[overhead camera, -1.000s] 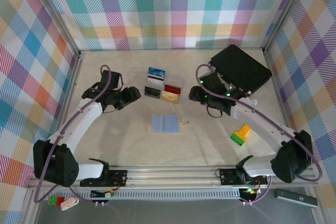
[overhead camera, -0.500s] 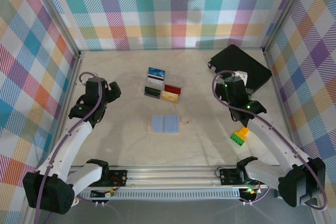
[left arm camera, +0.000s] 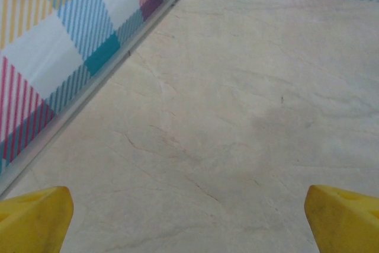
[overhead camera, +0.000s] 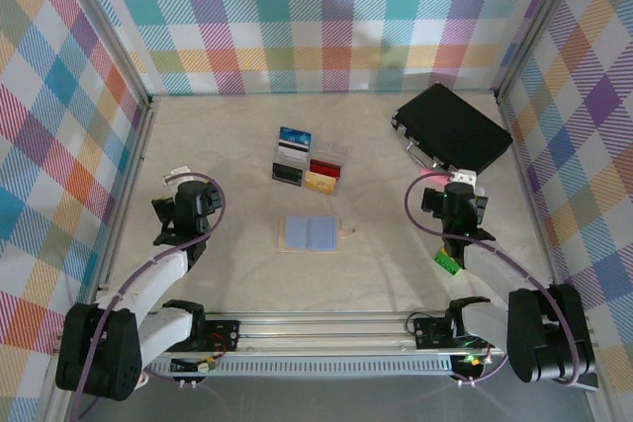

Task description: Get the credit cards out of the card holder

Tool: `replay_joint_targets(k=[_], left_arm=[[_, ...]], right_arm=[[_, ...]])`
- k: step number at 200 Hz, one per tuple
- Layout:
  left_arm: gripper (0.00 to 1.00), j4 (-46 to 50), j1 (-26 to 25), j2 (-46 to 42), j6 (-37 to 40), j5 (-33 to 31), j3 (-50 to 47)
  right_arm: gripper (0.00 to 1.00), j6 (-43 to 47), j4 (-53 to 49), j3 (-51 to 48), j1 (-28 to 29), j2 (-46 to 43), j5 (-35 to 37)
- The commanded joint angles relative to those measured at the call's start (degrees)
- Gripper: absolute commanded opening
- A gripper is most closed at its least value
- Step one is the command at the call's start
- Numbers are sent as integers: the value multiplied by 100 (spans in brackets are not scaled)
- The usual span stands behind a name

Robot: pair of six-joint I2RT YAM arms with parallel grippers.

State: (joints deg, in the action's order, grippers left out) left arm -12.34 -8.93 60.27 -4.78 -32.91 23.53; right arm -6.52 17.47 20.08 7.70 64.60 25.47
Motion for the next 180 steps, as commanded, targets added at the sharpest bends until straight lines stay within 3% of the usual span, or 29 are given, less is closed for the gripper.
replay_joint_targets(k=[1, 23, 58, 130, 163, 180], left_arm=[[100, -1473, 101, 201, 471, 621, -314], [100, -2453, 159, 601, 608, 1363, -602], [100, -3164, 198, 1221, 713, 2310, -636], [100, -3939, 429, 2568, 715, 2822, -341], [100, -3745, 523, 2803, 661, 2911, -138], [100, -3829, 524, 3029, 632, 2782, -37]], right_arm=[[99, 272, 1696, -170, -212, 309, -761], [99, 461, 2393, -135, -363, 908, -1140], [99, 423, 2861, -56, -656, 1324, -1942], [99, 585, 3836, -87, -710, 2313, -2539], [99, 524, 2986, 346, -715, 2330, -2403], [99, 530, 3022, 339, -710, 2334, -2399]])
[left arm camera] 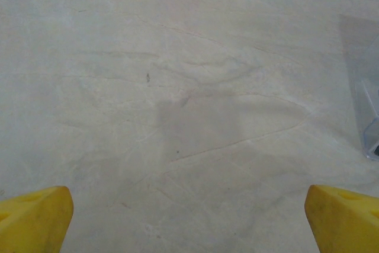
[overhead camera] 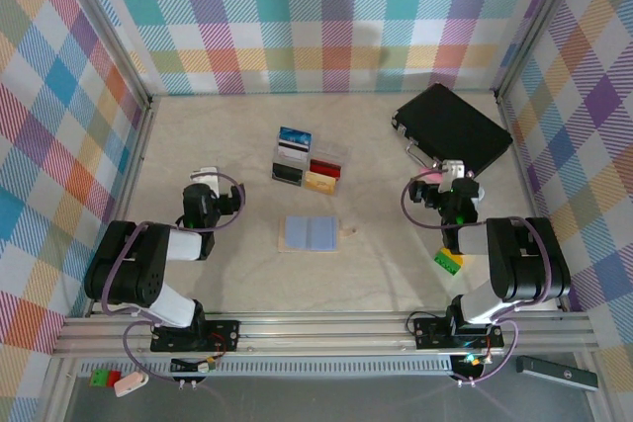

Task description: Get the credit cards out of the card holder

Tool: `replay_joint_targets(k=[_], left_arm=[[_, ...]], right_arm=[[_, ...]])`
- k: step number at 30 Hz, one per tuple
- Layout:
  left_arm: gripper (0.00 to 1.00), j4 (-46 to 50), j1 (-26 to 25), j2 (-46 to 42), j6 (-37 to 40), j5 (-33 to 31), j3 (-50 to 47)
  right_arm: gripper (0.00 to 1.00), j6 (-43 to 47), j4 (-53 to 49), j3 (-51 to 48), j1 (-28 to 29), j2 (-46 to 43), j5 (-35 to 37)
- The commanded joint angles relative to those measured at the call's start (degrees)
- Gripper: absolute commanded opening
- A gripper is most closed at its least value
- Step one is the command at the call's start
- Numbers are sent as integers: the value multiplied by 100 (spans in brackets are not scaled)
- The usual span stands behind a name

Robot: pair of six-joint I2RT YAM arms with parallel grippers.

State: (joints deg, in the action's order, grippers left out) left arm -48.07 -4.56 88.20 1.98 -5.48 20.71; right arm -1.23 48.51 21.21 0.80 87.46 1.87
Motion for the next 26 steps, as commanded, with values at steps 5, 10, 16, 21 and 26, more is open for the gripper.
replay_joint_targets(k=[5, 10, 16, 21, 26], left_arm=[[100, -8, 74, 222, -26, 16, 333], [100, -37, 73, 223, -23, 13, 321], [100, -35, 76, 233, -22, 16, 333], [100, 0, 78, 236, -23, 16, 359], [100, -17, 75, 233, -22, 29, 351]], right_arm=[[99, 1, -105, 234, -18, 52, -45], [99, 4, -105, 234, -19, 47, -38], [99, 0, -110, 243, -26, 52, -44], [99, 1, -116, 243, -18, 52, -42], [99, 0, -104, 235, -18, 52, -38]])
